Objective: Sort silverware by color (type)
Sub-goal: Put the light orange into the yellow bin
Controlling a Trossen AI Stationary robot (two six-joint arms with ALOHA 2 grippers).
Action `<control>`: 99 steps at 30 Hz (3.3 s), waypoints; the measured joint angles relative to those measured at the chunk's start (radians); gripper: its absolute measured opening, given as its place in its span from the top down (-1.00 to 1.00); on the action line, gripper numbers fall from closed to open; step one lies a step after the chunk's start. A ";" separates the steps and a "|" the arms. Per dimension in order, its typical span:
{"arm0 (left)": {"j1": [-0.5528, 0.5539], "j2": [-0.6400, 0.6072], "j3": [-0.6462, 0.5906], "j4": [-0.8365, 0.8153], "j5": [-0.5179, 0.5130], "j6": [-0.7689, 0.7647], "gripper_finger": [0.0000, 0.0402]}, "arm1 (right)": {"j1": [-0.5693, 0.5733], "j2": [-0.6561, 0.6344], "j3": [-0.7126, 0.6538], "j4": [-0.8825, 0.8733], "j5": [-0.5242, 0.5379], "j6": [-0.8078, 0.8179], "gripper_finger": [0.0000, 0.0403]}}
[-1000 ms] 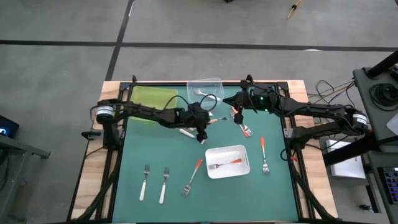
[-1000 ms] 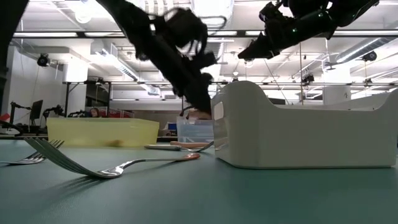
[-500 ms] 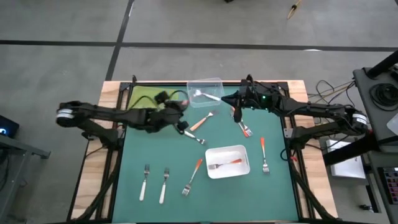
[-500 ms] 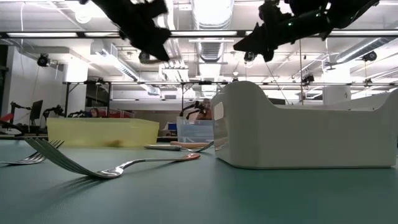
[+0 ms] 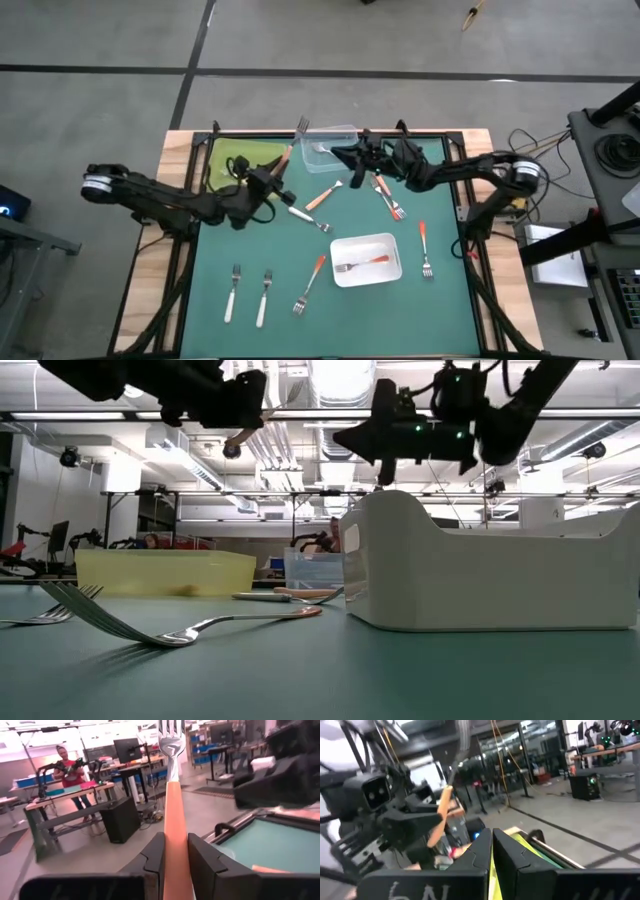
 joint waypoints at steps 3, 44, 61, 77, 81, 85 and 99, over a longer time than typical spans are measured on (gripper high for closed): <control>-0.007 0.015 0.001 -0.002 0.002 0.000 0.80 | 0.000 0.045 0.007 0.083 0.000 0.029 0.96; -0.038 0.308 0.202 -0.012 -0.165 0.043 0.80 | 0.013 0.056 0.279 -0.237 0.055 0.087 -0.04; -0.042 0.318 0.214 -0.017 -0.162 0.047 0.80 | 0.013 0.056 0.280 -0.236 0.052 0.058 0.61; -0.043 0.317 0.212 -0.020 -0.162 0.038 0.62 | 0.014 0.054 0.281 -0.273 0.055 0.019 0.96; -0.043 0.315 0.212 -0.023 -0.163 0.035 0.53 | 0.012 0.056 0.279 -0.294 0.058 0.006 0.96; -0.043 0.315 0.212 -0.023 -0.164 0.029 0.46 | 0.013 0.056 0.280 -0.295 0.051 0.007 0.96; -0.108 0.243 0.212 -0.047 -0.058 0.176 0.31 | -0.026 -0.089 0.376 -0.920 0.051 -0.255 0.96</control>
